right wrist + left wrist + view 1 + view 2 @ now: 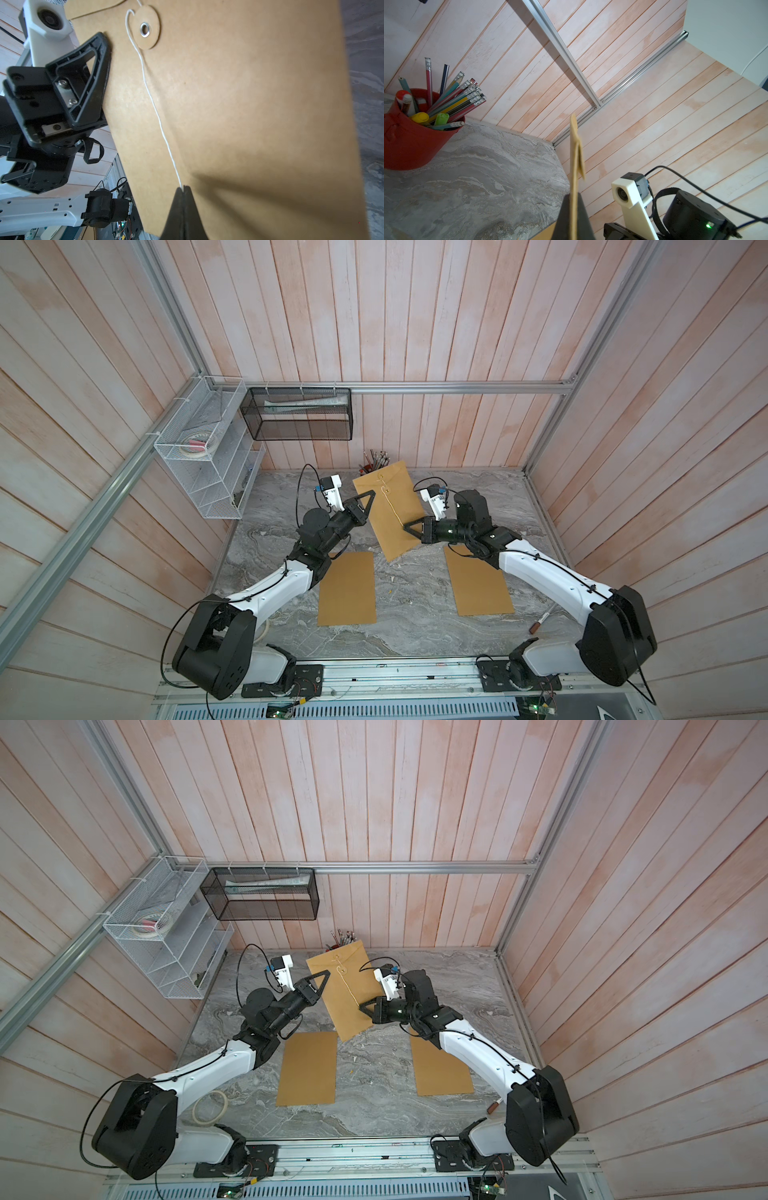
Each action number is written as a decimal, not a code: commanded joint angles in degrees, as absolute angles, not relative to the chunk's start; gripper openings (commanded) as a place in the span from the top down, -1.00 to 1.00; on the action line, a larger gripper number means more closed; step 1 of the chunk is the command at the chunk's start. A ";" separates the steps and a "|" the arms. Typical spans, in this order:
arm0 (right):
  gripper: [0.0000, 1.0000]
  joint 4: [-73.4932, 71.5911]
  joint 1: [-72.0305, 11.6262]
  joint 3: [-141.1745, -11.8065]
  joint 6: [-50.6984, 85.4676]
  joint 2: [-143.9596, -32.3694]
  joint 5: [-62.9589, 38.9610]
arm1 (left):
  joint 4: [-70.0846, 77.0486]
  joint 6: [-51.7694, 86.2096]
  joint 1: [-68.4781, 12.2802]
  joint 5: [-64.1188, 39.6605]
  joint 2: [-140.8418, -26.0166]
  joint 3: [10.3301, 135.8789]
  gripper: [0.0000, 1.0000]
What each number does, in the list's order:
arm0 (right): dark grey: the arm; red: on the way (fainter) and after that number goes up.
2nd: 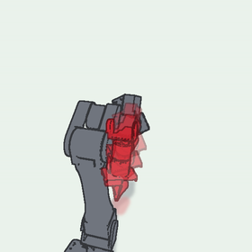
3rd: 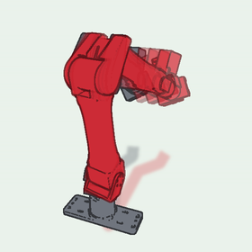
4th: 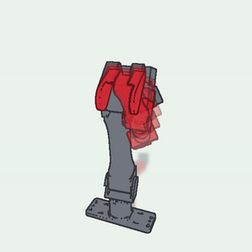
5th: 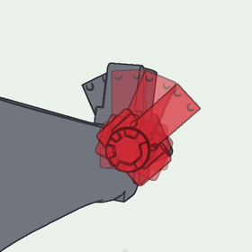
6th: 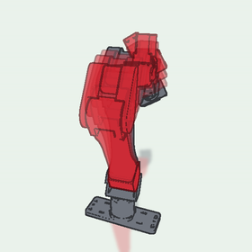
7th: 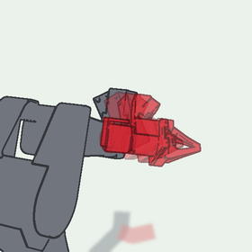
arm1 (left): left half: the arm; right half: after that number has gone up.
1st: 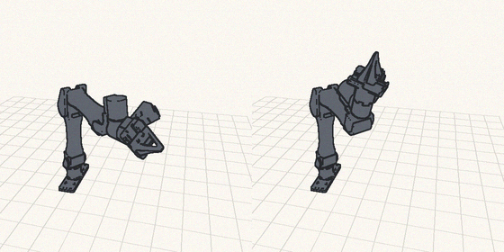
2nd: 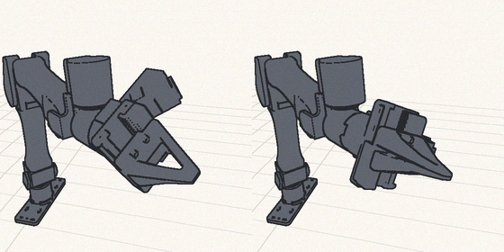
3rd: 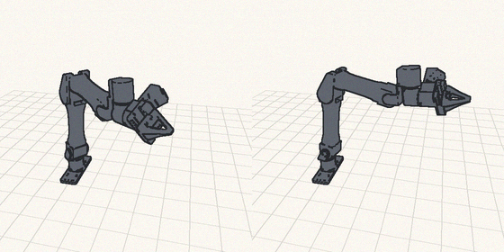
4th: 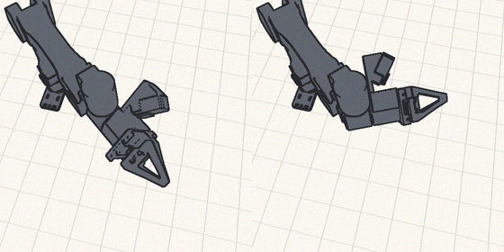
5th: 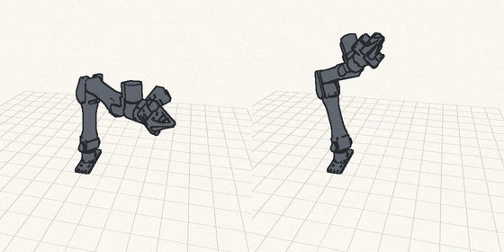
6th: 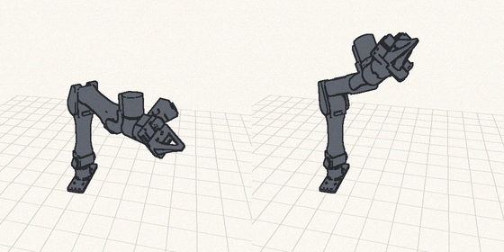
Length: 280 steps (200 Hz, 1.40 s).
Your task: Open the file bag
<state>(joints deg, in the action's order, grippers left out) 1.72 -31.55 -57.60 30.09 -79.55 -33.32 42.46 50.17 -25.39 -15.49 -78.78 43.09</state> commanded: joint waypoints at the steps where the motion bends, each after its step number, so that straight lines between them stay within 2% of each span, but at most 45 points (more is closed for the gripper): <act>1: 1.00 2.10 -30.20 -56.14 30.32 -77.84 -33.04 | 43.56 49.04 -24.97 -14.58 -77.26 44.12 1.00; 172: 1.00 6.23 -21.61 -53.63 27.36 -74.62 -32.44 | 41.36 48.04 -24.52 -15.02 -74.97 42.53 1.00; 280: 1.00 7.99 -17.22 -55.86 25.76 -73.26 -31.65 | 38.97 44.06 -24.43 -23.03 -74.89 42.12 1.00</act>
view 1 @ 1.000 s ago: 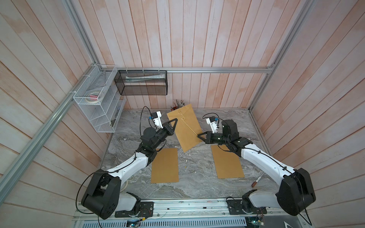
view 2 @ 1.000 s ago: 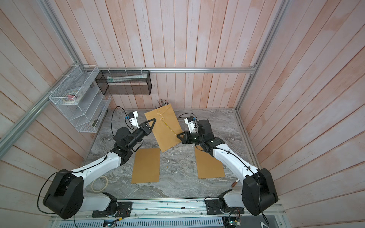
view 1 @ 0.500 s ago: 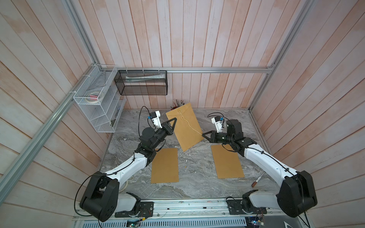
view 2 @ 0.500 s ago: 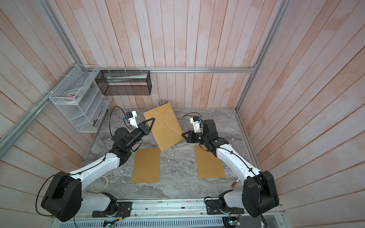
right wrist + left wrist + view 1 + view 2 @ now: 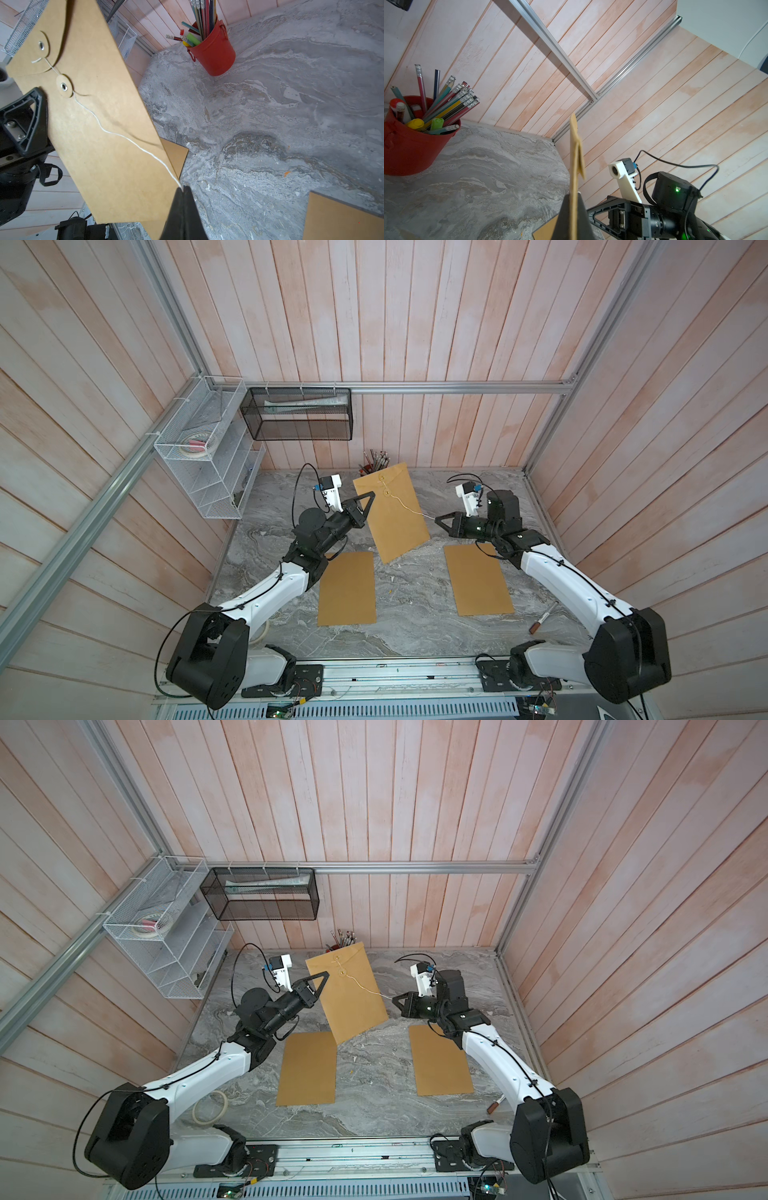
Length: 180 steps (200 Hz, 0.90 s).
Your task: Open the file bag
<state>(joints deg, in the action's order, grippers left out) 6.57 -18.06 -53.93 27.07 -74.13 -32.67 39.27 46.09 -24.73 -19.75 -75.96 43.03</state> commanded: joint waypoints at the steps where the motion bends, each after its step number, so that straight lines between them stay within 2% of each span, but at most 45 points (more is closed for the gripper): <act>1: 1.00 7.99 -17.22 -55.92 25.76 -73.28 -31.60 | 38.95 44.00 -24.43 -23.12 -74.89 42.20 1.00; 108: 1.00 9.67 -11.85 -62.46 23.84 -74.33 -30.84 | 33.08 39.05 -24.43 -27.46 -72.69 40.55 1.00; 180: 1.00 9.77 -11.63 -68.23 23.38 -76.72 -32.18 | 31.34 37.40 -24.86 -29.53 -72.83 39.70 1.00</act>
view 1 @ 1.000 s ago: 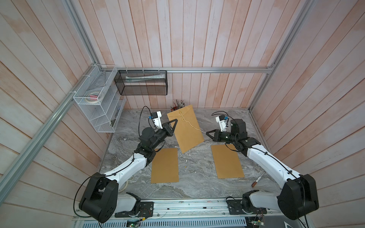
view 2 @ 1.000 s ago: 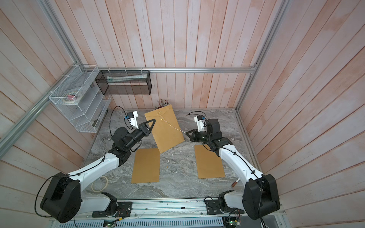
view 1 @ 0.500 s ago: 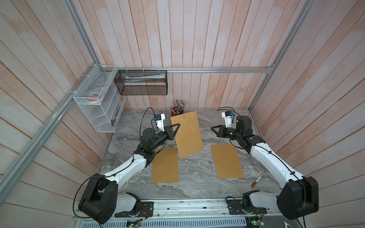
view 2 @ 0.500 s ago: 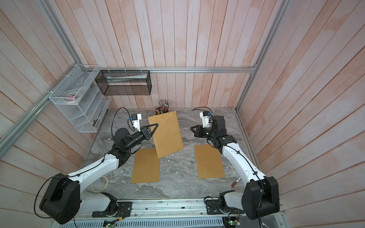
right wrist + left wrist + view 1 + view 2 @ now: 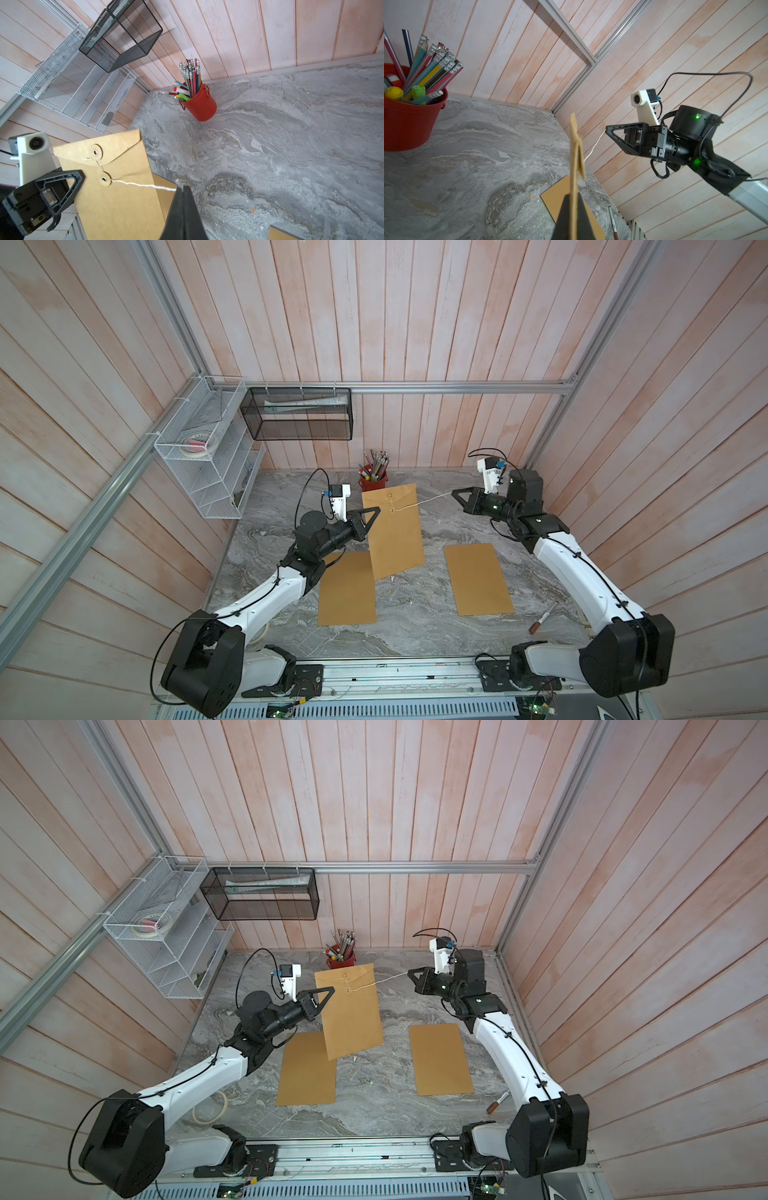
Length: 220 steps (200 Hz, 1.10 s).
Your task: Open the file bag
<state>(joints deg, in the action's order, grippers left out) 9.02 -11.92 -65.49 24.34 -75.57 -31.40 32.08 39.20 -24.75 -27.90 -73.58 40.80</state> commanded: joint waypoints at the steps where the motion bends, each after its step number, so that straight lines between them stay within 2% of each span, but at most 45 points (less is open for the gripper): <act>1: 1.00 9.76 -11.62 -68.30 23.38 -76.77 -32.22 | 31.31 37.38 -24.87 -29.53 -72.84 39.72 1.00; 115: 1.00 9.76 -15.87 -75.18 22.79 -80.57 -33.95 | 31.99 37.35 -28.62 -29.67 -77.07 41.47 1.00; 220: 1.00 10.89 -23.04 -86.45 22.15 -87.78 -33.99 | 34.66 39.02 -30.15 -28.39 -79.58 41.77 1.00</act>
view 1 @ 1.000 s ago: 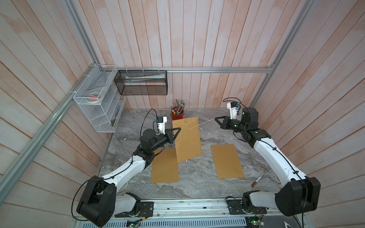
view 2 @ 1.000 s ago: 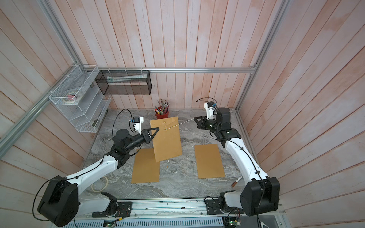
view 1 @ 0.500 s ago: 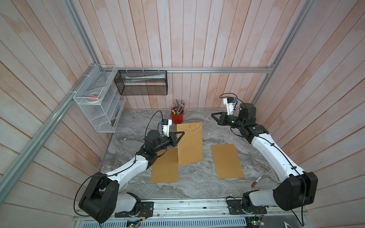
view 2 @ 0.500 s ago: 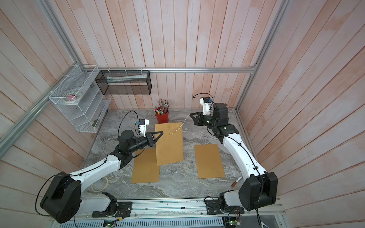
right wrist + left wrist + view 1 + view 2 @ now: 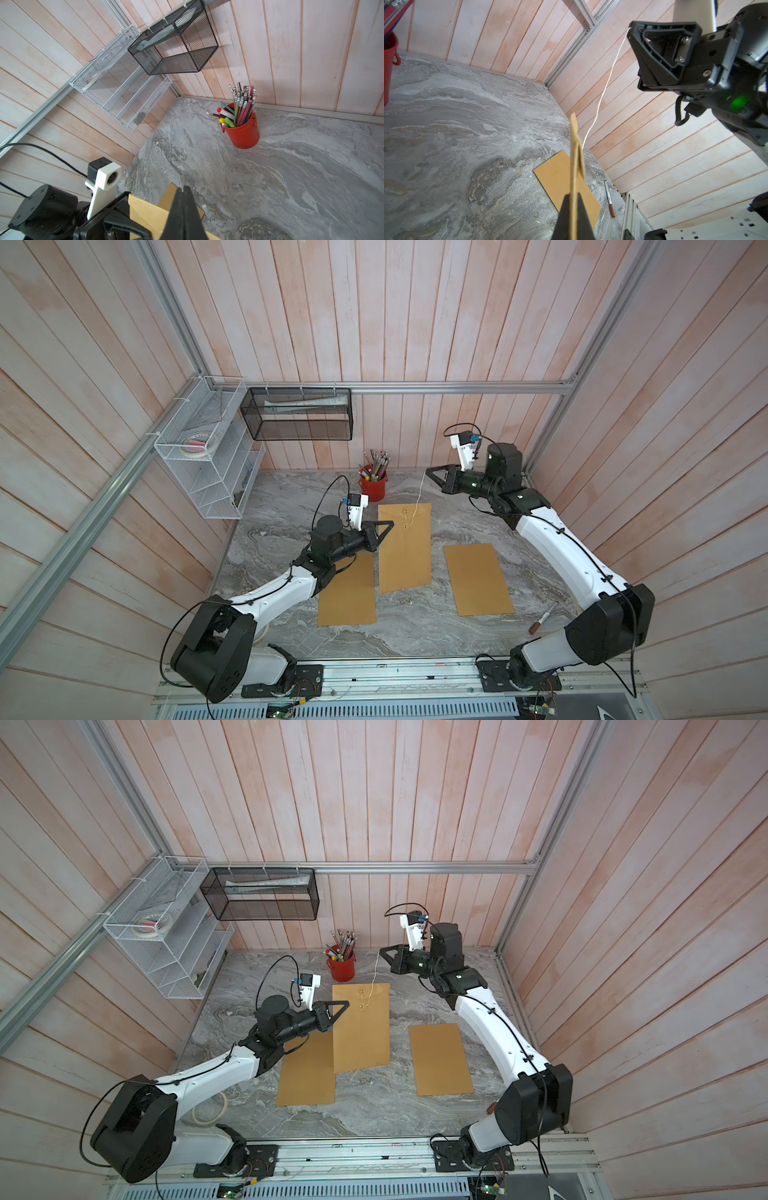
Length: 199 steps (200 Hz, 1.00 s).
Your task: Open the file bag
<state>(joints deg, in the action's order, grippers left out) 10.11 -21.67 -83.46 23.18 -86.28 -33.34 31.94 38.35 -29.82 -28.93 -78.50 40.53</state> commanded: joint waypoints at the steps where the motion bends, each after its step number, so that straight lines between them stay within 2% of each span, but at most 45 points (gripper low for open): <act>1: 1.00 10.89 -23.12 -86.47 22.15 -87.88 -33.96 | 34.69 39.07 -30.15 -28.39 -79.60 41.85 1.00; 199: 1.00 11.47 -33.33 -99.78 22.50 -95.98 -34.90 | 38.05 41.58 -30.15 -25.75 -83.25 45.17 1.00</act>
<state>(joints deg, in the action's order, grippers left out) 11.00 -32.10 -97.45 22.70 -94.85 -33.82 35.75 40.99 -29.80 -26.65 -82.32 43.11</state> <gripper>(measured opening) 0.043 0.051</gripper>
